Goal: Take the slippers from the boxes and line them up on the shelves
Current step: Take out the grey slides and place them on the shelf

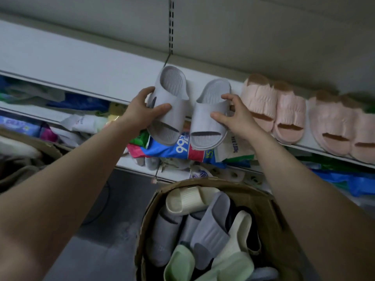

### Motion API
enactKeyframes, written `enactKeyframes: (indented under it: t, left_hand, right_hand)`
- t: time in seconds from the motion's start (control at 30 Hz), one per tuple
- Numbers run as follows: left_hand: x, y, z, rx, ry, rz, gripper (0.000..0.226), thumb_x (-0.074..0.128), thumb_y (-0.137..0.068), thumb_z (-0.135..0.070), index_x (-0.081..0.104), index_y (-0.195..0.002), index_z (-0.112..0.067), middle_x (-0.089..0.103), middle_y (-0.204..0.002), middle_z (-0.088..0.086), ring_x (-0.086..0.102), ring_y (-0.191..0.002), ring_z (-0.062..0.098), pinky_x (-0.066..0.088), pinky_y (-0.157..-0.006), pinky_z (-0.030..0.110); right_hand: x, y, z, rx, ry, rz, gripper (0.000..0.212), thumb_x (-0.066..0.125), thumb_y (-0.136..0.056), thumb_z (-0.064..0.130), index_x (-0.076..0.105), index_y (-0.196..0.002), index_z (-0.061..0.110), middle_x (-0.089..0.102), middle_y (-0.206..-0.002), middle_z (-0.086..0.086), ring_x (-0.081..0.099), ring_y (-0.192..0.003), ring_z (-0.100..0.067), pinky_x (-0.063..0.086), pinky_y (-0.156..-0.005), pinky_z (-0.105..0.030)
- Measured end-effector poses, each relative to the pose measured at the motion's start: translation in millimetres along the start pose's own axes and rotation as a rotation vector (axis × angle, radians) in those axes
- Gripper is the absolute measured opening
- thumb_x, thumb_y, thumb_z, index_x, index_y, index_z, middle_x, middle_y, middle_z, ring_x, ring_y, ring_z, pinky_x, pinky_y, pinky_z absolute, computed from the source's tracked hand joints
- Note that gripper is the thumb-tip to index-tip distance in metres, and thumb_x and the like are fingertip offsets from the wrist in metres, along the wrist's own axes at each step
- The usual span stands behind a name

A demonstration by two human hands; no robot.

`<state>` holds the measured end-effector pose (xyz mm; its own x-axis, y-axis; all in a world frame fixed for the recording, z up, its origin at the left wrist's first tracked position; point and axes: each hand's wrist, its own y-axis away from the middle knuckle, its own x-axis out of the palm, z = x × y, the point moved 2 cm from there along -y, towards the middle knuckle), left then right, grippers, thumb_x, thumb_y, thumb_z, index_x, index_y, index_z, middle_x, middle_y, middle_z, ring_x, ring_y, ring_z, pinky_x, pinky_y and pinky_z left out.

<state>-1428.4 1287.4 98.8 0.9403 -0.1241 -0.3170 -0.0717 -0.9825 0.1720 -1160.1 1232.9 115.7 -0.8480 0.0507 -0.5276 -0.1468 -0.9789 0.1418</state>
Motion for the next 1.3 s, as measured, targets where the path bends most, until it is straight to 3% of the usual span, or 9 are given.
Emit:
enactKeyframes:
  t: [0.17,0.3,0.37,0.47,0.67,0.9,1.3]
  left_hand:
    - [13.5,-28.5,2.5,-0.034,-0.107,0.017,0.071,0.075,-0.077,-0.045,0.044,-0.139,-0.029,0.06,-0.119,0.009,0.061,-0.105,0.027,0.053,-0.088,0.04]
    - [19.2,-19.6,-9.4,0.217,-0.428,-0.095,0.07,0.068,-0.083,-0.04,0.038,-0.144,-0.025,0.046,-0.138,0.016,0.048,-0.124,0.031,0.039,-0.103,0.037]
    - [23.4,-9.7,-11.1,0.377,-0.473,-0.063,0.073,0.07,-0.081,-0.041,0.037,-0.145,-0.026,0.038,-0.145,0.015,0.042,-0.129,0.032,0.037,-0.105,0.039]
    - [32.3,-5.7,-2.9,0.482,-0.565,0.05,0.074,0.07,-0.08,-0.044,0.038,-0.145,-0.028,0.027,-0.153,0.016,0.035,-0.136,0.033,0.035,-0.11,0.042]
    - [41.2,-28.7,-3.5,0.479,-0.6,0.033,0.073,0.069,-0.083,-0.04,0.035,-0.146,-0.03,0.019,-0.156,0.015,0.029,-0.14,0.032,0.032,-0.11,0.041]
    - [56.1,-55.7,-16.0,0.462,-0.659,0.014,0.073,0.064,-0.085,-0.045,0.029,-0.148,-0.034,0.016,-0.158,0.011,0.033,-0.138,0.034,0.036,-0.107,0.043]
    - [54.1,-58.4,-20.4,0.474,-0.722,0.072,0.072,0.06,-0.089,-0.044,0.026,-0.15,-0.029,0.015,-0.159,0.014,0.03,-0.14,0.033,0.029,-0.112,0.04]
  right_hand:
    - [4.2,-2.9,-1.4,0.0,0.202,-0.011,0.055,0.056,-0.097,0.029,0.035,-0.148,0.028,0.042,-0.149,-0.004,0.045,-0.131,-0.021,0.044,-0.104,-0.039]
    - [12.9,7.2,3.5,-0.163,0.446,-0.043,0.072,0.06,-0.091,0.046,0.028,-0.151,0.026,0.026,-0.156,-0.007,0.031,-0.141,-0.024,0.033,-0.114,-0.044]
    - [19.1,11.7,4.0,-0.171,0.529,-0.025,0.085,0.067,-0.084,0.054,0.023,-0.153,0.031,0.012,-0.162,-0.007,0.022,-0.146,-0.027,0.028,-0.115,-0.042]
    - [23.1,8.2,5.5,-0.198,0.583,-0.053,0.085,0.068,-0.083,0.055,0.023,-0.152,0.031,0.011,-0.162,-0.008,0.024,-0.145,-0.031,0.03,-0.115,-0.043]
    - [20.8,-18.5,5.6,-0.197,0.599,-0.07,0.082,0.061,-0.089,0.051,0.019,-0.155,0.025,0.012,-0.162,-0.012,0.021,-0.147,-0.031,0.028,-0.116,-0.043]
    - [17.6,-43.3,5.5,-0.172,0.646,-0.018,0.081,0.051,-0.095,0.051,0.005,-0.157,0.025,-0.001,-0.164,-0.01,0.007,-0.151,-0.026,0.019,-0.118,-0.04]
    - [16.6,-45.7,8.9,-0.16,0.735,-0.004,0.079,0.047,-0.097,0.051,0.003,-0.157,0.022,-0.001,-0.164,-0.013,0.008,-0.151,-0.028,0.019,-0.118,-0.039]
